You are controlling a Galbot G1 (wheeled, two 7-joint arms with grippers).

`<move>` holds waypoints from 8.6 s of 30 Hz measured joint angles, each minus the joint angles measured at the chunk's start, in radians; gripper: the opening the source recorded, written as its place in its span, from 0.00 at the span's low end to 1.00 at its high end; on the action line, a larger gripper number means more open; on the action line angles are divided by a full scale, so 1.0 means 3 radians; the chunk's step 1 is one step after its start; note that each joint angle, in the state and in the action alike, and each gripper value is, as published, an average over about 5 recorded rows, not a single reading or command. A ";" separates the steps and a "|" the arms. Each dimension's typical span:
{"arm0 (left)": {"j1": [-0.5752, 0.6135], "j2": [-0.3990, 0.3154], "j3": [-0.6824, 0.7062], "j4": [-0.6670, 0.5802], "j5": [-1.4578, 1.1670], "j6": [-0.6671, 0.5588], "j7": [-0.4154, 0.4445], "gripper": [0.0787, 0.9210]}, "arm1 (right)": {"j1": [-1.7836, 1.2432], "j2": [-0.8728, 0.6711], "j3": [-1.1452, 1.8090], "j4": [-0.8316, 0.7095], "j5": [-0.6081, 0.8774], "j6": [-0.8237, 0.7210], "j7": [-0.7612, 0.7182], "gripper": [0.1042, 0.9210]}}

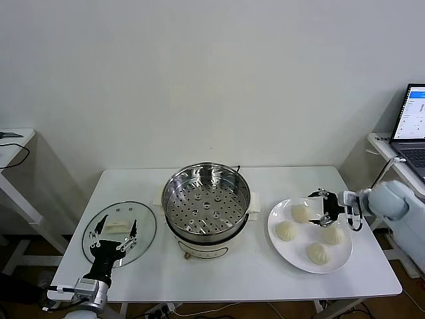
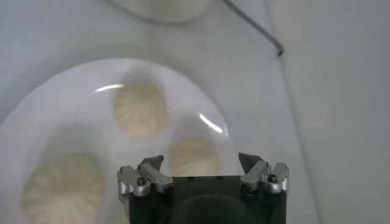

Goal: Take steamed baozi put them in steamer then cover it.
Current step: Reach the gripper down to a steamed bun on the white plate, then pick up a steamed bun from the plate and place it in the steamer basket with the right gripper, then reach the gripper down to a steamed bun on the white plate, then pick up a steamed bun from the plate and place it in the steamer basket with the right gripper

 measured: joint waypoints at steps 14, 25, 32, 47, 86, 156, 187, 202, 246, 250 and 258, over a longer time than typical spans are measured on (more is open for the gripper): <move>0.0005 -0.0027 -0.0007 0.0012 0.0011 -0.0004 0.0000 0.88 | 0.0658 0.0549 -0.0655 -0.0814 -0.0308 0.0026 -0.0339 0.88; 0.0003 -0.0046 -0.0004 0.0027 0.0025 -0.0004 -0.0001 0.88 | 0.0727 0.0825 -0.0744 -0.1102 -0.0501 0.0039 -0.0385 0.88; 0.0020 -0.0053 -0.0016 0.0026 0.0039 -0.0009 -0.0003 0.88 | 0.0712 0.0922 -0.0748 -0.1193 -0.0608 0.0058 -0.0398 0.88; 0.0024 -0.0074 -0.0011 0.0026 0.0048 -0.0013 -0.0004 0.88 | 0.0699 0.0978 -0.0732 -0.1251 -0.0711 0.0093 -0.0386 0.77; 0.0108 -0.0024 -0.0028 -0.0058 0.0116 0.0016 -0.0047 0.88 | 0.3003 0.0673 -0.2555 0.0553 0.0171 0.1401 -0.0674 0.72; 0.0144 -0.0002 -0.0099 -0.0045 0.0106 -0.0001 -0.0007 0.88 | 0.3000 0.1857 -0.2815 -0.0454 0.0367 0.1630 -0.0628 0.88; 0.0166 -0.0008 -0.0024 -0.0018 0.0179 -0.0001 -0.0009 0.88 | 0.1676 0.0351 -0.2238 0.0145 0.0804 -0.0643 -0.0579 0.88; 0.0162 -0.0023 -0.0019 -0.0004 0.0186 0.0001 -0.0022 0.88 | 0.1111 0.0432 -0.1866 -0.0021 0.0505 -0.0783 -0.0361 0.88; 0.0169 -0.0018 -0.0018 -0.0033 0.0194 -0.0004 -0.0019 0.88 | 0.1778 0.0163 -0.2327 0.0436 0.0950 -0.0965 -0.0300 0.72; 0.0175 -0.0010 -0.0030 -0.0035 0.0194 -0.0004 -0.0018 0.88 | 0.2338 0.0132 -0.2736 0.0666 0.1259 -0.1048 -0.0303 0.72; 0.0176 0.0002 -0.0041 -0.0064 0.0192 -0.0015 -0.0016 0.88 | 0.3309 0.0278 -0.3377 0.1088 0.1877 -0.1326 -0.0247 0.72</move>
